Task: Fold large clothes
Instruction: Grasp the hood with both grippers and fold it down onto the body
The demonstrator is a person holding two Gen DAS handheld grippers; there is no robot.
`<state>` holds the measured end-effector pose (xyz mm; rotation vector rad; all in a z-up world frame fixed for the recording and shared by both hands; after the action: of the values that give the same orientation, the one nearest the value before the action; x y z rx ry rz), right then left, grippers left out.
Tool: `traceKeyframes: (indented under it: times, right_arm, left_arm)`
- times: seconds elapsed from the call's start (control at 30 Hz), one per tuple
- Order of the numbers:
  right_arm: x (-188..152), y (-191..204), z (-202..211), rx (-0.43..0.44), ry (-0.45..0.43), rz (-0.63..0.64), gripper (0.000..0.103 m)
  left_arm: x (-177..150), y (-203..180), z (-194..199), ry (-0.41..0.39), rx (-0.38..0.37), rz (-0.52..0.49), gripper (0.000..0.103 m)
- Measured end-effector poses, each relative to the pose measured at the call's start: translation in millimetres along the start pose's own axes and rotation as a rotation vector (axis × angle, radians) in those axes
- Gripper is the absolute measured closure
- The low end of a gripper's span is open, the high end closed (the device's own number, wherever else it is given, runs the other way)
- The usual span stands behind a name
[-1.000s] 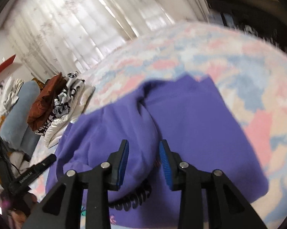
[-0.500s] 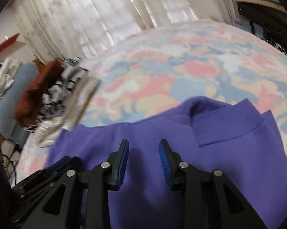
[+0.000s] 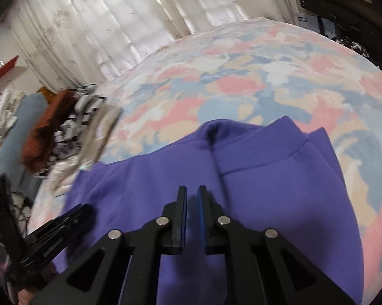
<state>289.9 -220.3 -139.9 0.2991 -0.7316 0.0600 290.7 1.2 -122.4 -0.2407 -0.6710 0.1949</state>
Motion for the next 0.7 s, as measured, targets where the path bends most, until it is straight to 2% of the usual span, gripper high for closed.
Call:
traceKeyframes:
  times: [0.1,0.17,0.27,0.37,0.53,0.7]
  right_arm:
    - [-12,22,25,0.048,-0.02,0.022,0.09]
    - [-23,40,38,0.076,-0.027,0.043,0.083]
    - [-39,61,48,0.089,-0.024,0.083,0.082]
    - [-57,78,46,0.085,0.001,0.133,0.082]
    - [-90,76,17,0.044,0.106,0.143,0.082]
    - [-101,74,15,0.043,0.081,0.14,0.082]
  left_arm:
    - [-13,-7,29,-0.014,-0.054,-0.004,0.08]
    - [-28,-12,45,-0.011,-0.093,-0.009,0.08]
    - [-51,-18,53,0.01,-0.11,-0.021,0.08]
    - [-72,-17,41,0.04,-0.07,-0.034,0.08]
    - [-91,-7,24,0.063,-0.026,-0.036,0.08]
    - [-95,-5,27,0.056,-0.023,-0.043,0.08]
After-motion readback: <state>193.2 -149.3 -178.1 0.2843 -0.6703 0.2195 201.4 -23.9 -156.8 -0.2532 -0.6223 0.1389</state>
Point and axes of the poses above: each gripper's, at about its wrist camera, not at the fingertips, and z roughly against the way its jaws point, y to its left, x to its top, the point moved 4 cm from there along -z, roughly the way its jaws point, and after that the axes turned 12 degrees about z, right-handed, at the moved point
